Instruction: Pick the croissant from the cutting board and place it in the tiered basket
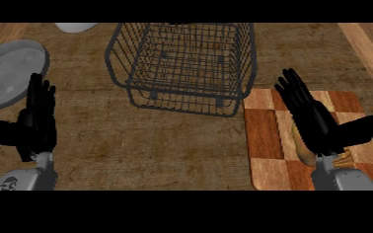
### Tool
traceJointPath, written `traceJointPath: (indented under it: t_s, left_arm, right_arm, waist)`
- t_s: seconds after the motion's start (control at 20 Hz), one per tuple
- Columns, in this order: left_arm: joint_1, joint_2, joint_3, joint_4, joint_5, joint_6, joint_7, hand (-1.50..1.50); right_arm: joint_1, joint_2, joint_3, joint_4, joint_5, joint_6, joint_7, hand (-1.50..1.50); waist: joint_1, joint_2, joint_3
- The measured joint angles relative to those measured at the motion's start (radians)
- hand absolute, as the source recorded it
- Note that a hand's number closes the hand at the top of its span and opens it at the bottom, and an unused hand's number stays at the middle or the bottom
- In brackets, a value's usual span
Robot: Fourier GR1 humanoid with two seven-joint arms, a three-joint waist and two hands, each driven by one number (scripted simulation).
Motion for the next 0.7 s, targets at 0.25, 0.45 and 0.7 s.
traceJointPath:
  t_s: [0.25,0.45,0.7]
  left_arm:
    - [-0.029,0.009,-0.102,0.015,-0.018,-0.14,0.007,0.0]
    - [-0.038,-0.006,-0.208,0.035,-0.03,-0.253,0.008,0.0]
    - [-0.03,-0.014,-0.25,0.055,-0.037,-0.339,-0.008,0.0]
  right_arm:
    - [-0.04,-0.032,-0.022,0.032,0.042,-0.008,0.01,-1.5]
    - [-0.054,-0.079,-0.027,0.103,0.143,-0.044,-0.009,-1.5]
    - [-0.014,-0.05,-0.048,0.135,0.157,-0.026,-0.181,-1.5]
  waist:
    - [0.02,-0.001,-0.001]
    - [0.021,0.002,-0.003]
    - [0.028,-0.001,-0.002]
